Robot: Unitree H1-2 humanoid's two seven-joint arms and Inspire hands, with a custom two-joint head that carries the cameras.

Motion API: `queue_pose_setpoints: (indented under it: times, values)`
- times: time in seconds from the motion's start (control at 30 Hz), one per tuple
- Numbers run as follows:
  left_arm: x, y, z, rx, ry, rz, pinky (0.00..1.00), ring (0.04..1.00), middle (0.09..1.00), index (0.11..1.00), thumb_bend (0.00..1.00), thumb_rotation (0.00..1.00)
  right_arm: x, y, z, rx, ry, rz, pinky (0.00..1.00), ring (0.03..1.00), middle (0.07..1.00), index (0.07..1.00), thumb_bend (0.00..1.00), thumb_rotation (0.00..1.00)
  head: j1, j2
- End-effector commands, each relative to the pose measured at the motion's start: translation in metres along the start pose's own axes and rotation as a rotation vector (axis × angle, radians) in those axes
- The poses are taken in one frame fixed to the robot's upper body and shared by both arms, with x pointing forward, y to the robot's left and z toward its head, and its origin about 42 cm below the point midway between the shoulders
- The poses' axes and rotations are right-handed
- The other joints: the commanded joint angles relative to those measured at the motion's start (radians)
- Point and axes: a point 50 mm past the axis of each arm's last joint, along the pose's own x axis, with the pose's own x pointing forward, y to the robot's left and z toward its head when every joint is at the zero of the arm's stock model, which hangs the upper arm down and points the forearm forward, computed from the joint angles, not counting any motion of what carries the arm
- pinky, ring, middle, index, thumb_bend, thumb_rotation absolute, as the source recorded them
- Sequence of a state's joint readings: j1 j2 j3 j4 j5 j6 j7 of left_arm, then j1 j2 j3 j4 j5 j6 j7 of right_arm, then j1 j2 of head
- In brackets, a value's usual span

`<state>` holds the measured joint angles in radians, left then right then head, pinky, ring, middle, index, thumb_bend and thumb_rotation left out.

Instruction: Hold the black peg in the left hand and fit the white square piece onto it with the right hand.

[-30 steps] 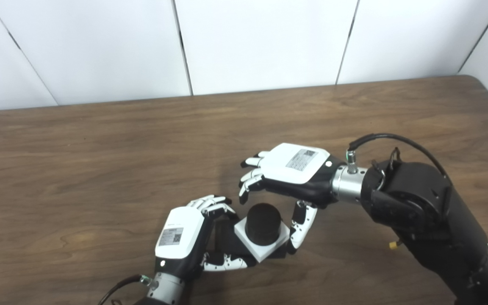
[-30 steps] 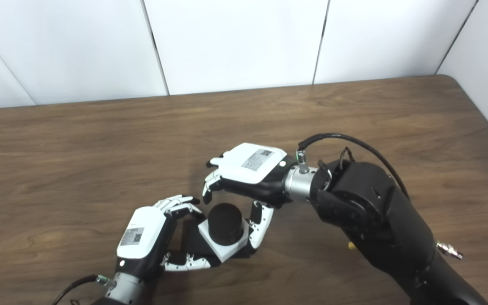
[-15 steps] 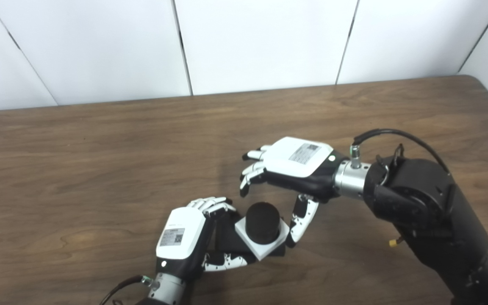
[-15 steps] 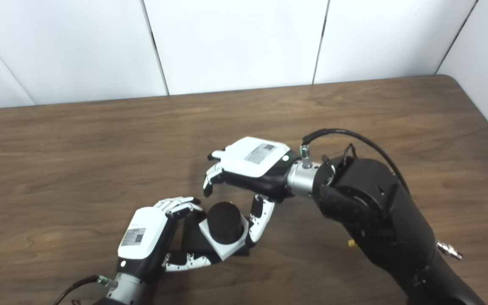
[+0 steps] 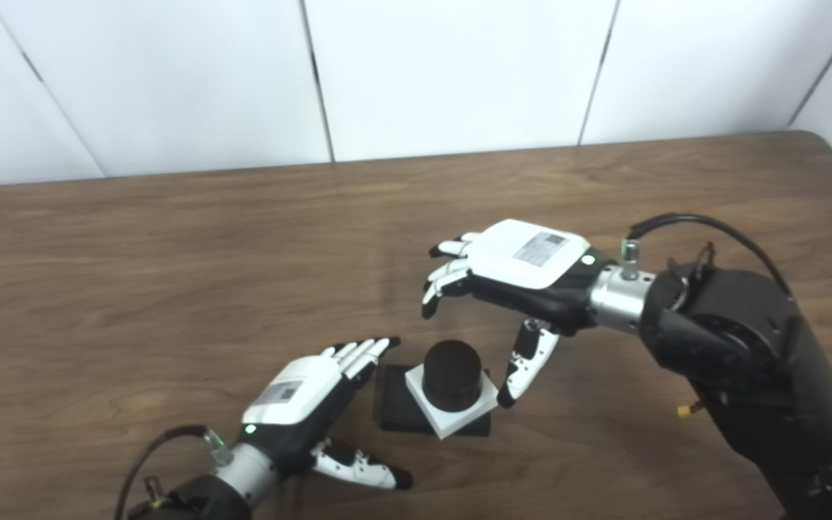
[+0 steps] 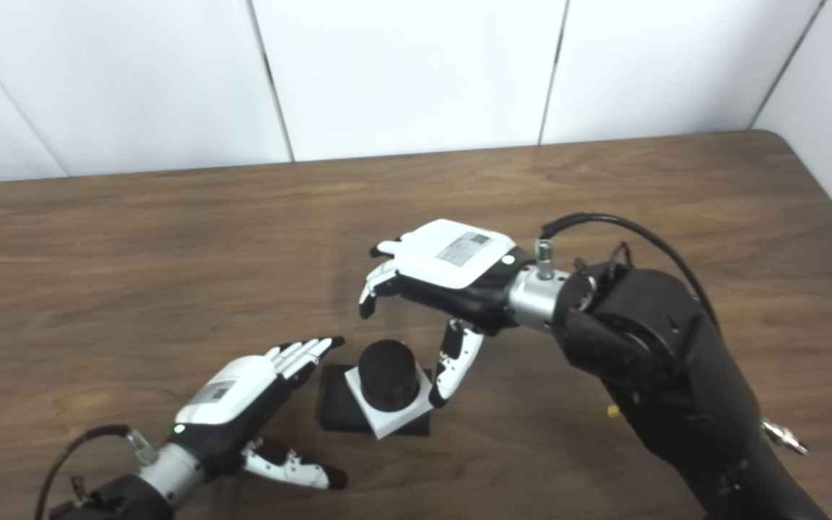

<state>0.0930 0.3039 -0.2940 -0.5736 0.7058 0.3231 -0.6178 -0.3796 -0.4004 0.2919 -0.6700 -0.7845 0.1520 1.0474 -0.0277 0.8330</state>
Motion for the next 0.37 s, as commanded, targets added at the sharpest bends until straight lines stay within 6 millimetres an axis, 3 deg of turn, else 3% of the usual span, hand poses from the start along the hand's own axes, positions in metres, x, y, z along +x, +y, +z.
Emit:
queue_pose_setpoints:
  times: [0.0, 0.1, 0.17, 0.3, 0.33]
  values:
    - [-0.012, 0.025, -0.008, -0.161, 0.007, 0.020, 0.99, 1.000, 1.000, 1.000, 1.00, 0.35, -0.006, -0.013, -0.002, -0.013, 0.011, -0.076, 0.96, 0.957, 0.842, 0.746, 0.94, 0.27, -0.001, 0.000]
    - [-0.023, 0.044, -0.020, -0.405, -0.047, 0.074, 0.99, 1.000, 1.000, 1.000, 1.00, 0.29, -0.009, -0.010, -0.010, 0.021, 0.029, -0.082, 0.94, 0.952, 0.839, 0.747, 0.94, 0.28, 0.001, -0.007]
    - [-0.033, 0.051, -0.030, -0.536, -0.088, 0.200, 1.00, 1.000, 1.000, 1.000, 1.00, 0.29, -0.013, -0.004, -0.020, 0.088, 0.054, -0.099, 0.92, 0.949, 0.837, 0.749, 0.93, 0.30, 0.003, -0.011]
    - [-0.047, 0.043, -0.047, -0.707, -0.139, 0.542, 0.96, 0.969, 0.987, 1.000, 0.99, 0.50, -0.029, 0.023, -0.048, 0.398, 0.128, -0.231, 0.82, 0.938, 0.868, 0.849, 0.79, 0.40, 0.012, -0.016]
    - [-0.049, 0.038, -0.048, -0.737, -0.140, 0.610, 0.93, 0.961, 0.982, 1.000, 0.93, 0.53, -0.034, 0.034, -0.054, 0.477, 0.154, -0.277, 0.81, 0.937, 0.893, 0.898, 0.72, 0.48, 0.012, -0.016]
